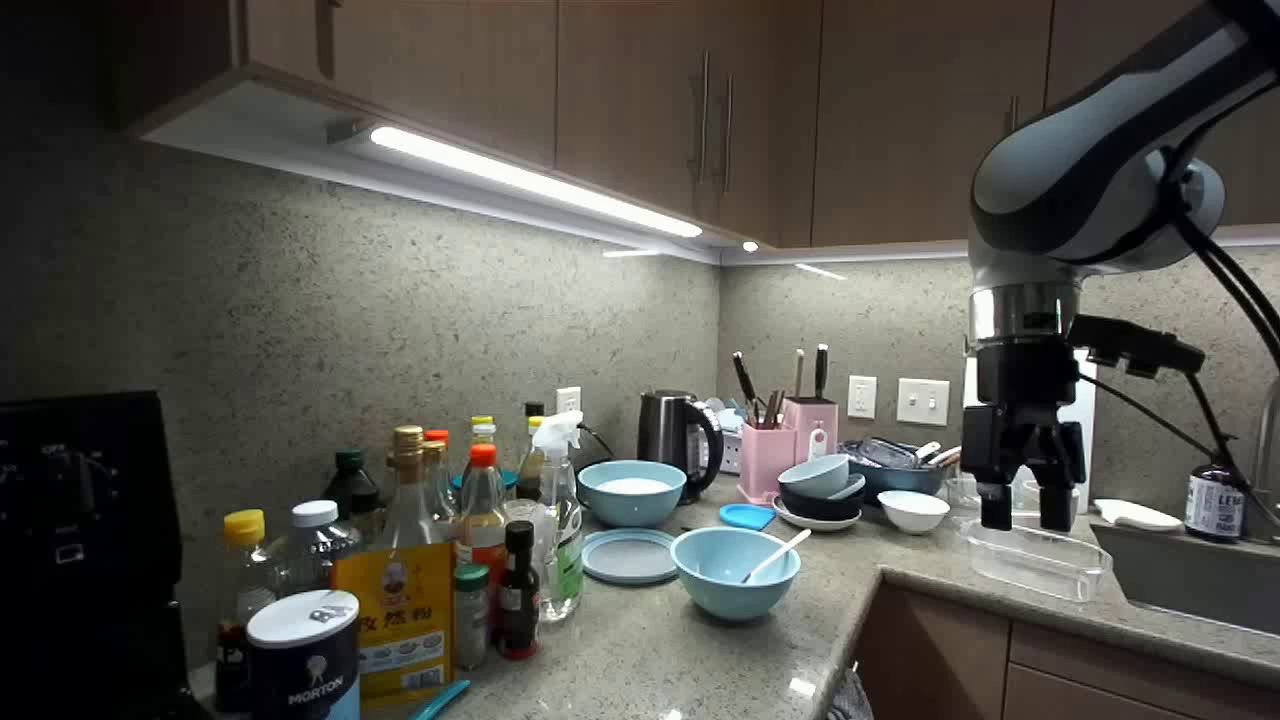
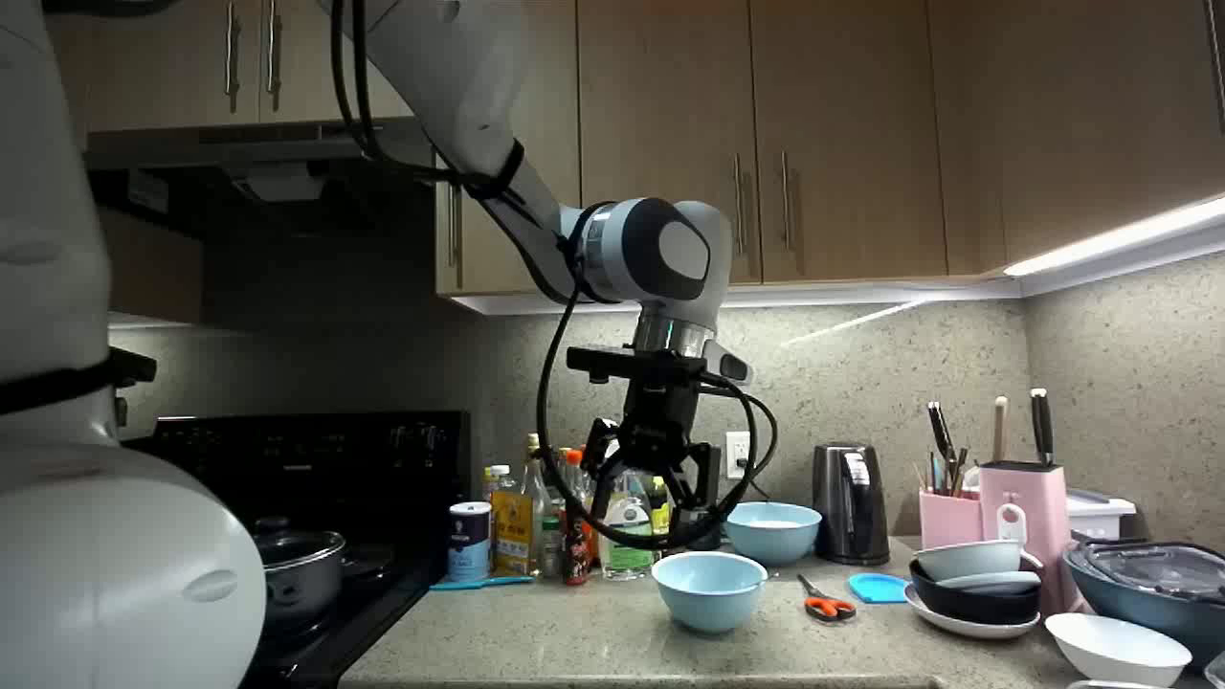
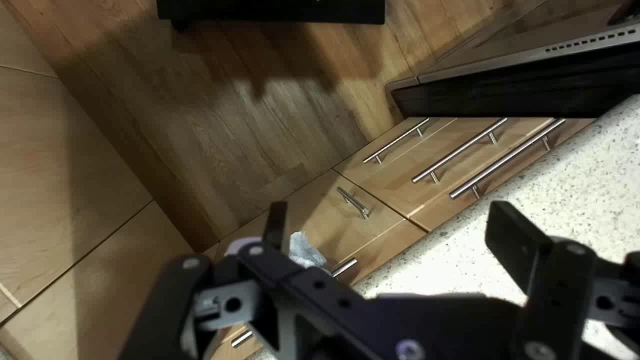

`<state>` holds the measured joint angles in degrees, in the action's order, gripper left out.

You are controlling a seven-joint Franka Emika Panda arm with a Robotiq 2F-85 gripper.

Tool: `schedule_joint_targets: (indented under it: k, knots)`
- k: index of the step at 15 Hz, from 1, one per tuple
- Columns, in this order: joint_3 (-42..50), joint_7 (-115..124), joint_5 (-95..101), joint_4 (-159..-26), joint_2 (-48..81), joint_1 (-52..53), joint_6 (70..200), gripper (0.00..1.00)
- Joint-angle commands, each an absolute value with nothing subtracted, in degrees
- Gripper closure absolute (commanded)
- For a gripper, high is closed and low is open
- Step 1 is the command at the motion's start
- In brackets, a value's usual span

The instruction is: Use the silver spoon to stir the contents of the blue bowl closer to the edge

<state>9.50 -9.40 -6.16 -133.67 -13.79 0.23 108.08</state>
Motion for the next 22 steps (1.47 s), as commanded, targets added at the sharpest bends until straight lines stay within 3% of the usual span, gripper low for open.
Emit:
schedule_joint_targets:
  k: [1, 8, 18, 22]
  knots:
    - [8.2, -9.7, -6.5, -133.6, -13.7, -1.2, 108.0, 0.0]
    - [8.1, -9.7, -6.2, -132.8, -12.7, -1.2, 107.6, 0.0]
    - [5.4, -18.0, 8.8, -107.9, 5.7, -0.9, 95.0, 0.0]
    - [4.5, -15.6, 8.3, -107.8, 5.9, -1.2, 95.9, 0.0]
